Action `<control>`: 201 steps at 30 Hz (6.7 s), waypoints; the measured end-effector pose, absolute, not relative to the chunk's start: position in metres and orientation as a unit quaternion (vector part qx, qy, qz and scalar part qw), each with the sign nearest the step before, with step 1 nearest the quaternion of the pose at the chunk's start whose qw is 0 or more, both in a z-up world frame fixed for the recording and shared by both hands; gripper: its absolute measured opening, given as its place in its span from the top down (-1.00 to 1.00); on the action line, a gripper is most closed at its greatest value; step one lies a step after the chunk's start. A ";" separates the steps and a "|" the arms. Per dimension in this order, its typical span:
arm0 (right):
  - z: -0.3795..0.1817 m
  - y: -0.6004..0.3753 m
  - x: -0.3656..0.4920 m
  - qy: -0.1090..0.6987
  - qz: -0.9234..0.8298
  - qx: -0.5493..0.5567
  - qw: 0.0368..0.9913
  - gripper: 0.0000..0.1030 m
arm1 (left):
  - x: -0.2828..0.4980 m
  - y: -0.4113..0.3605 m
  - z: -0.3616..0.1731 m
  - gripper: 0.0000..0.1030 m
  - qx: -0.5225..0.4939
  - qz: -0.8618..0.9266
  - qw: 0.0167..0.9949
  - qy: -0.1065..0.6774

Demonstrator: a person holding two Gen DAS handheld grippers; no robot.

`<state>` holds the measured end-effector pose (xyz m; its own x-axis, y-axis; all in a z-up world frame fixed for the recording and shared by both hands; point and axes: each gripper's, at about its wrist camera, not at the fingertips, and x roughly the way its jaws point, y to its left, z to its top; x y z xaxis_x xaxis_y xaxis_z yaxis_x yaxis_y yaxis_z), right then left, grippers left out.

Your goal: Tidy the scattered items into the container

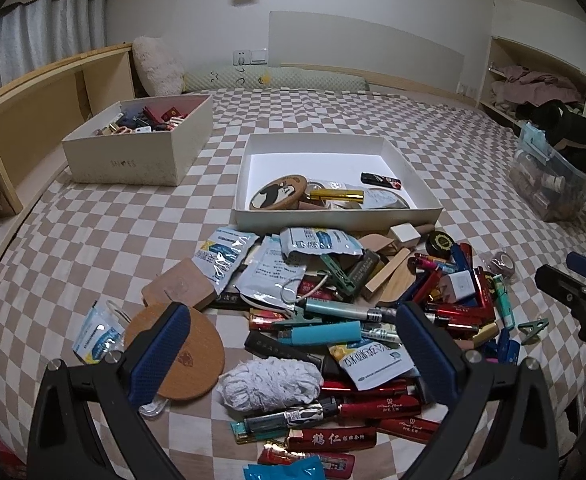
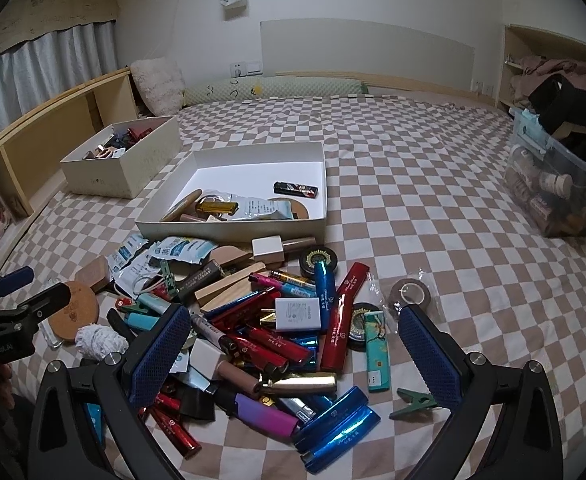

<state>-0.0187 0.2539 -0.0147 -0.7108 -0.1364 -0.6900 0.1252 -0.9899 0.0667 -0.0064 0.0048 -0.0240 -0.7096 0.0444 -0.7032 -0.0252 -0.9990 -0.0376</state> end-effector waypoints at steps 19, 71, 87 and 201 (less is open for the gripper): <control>-0.063 0.261 -0.019 -0.031 -0.913 0.398 0.082 -1.00 | 0.005 0.000 -0.074 -1.00 -0.401 0.915 0.040 -0.010; -0.093 0.327 -0.035 -0.044 -0.895 0.442 0.028 -1.00 | -0.068 -0.088 -0.130 -0.94 -0.486 0.870 -0.085 0.009; -0.108 0.388 -0.061 -0.092 -0.881 0.463 -0.036 -1.00 | -0.056 -0.105 -0.120 -0.06 -0.454 0.887 -0.068 -0.060; -0.062 0.292 -0.036 -0.103 -0.879 0.455 0.098 -0.05 | -0.009 -0.024 -0.050 0.84 -0.435 0.900 -0.008 -0.023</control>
